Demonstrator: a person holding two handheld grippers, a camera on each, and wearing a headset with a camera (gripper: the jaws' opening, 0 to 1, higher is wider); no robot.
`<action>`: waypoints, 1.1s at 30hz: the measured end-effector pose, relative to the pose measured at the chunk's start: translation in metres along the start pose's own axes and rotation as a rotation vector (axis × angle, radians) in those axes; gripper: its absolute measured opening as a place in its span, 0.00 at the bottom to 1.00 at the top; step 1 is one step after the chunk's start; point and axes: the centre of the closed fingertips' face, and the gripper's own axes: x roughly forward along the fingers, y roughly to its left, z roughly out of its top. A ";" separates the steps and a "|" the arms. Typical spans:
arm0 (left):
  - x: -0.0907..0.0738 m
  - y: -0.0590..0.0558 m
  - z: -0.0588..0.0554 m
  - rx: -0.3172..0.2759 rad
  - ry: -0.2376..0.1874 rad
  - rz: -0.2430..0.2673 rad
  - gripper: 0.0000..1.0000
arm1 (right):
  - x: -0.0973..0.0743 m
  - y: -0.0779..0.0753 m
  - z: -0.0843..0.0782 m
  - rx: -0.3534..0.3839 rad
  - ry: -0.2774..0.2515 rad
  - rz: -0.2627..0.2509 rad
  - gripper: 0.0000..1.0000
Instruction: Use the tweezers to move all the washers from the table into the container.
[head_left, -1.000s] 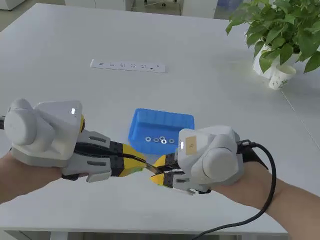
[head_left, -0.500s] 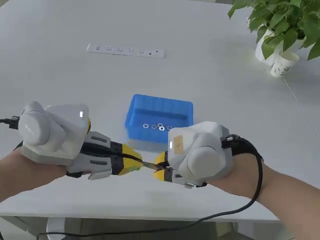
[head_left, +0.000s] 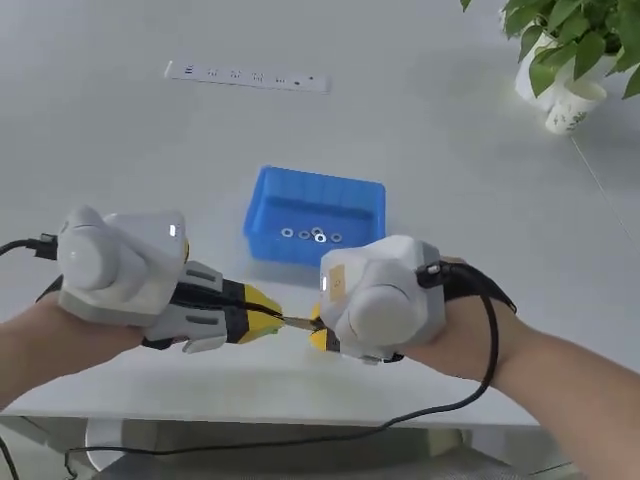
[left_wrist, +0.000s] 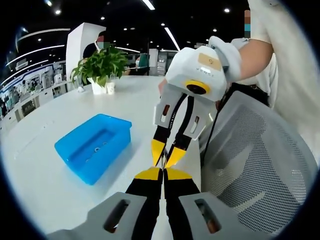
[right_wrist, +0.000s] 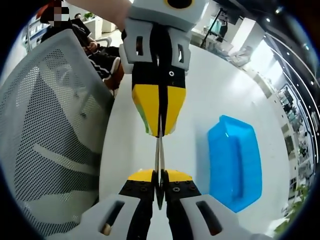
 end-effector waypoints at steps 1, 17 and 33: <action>0.001 0.000 -0.002 0.001 0.005 0.000 0.04 | 0.001 0.000 -0.001 0.002 0.001 0.003 0.08; 0.008 0.007 -0.023 -0.006 0.044 -0.005 0.04 | 0.018 0.001 -0.009 0.022 0.035 0.004 0.08; 0.006 0.004 -0.030 0.002 0.067 -0.022 0.03 | 0.020 0.004 -0.005 0.015 0.017 0.024 0.11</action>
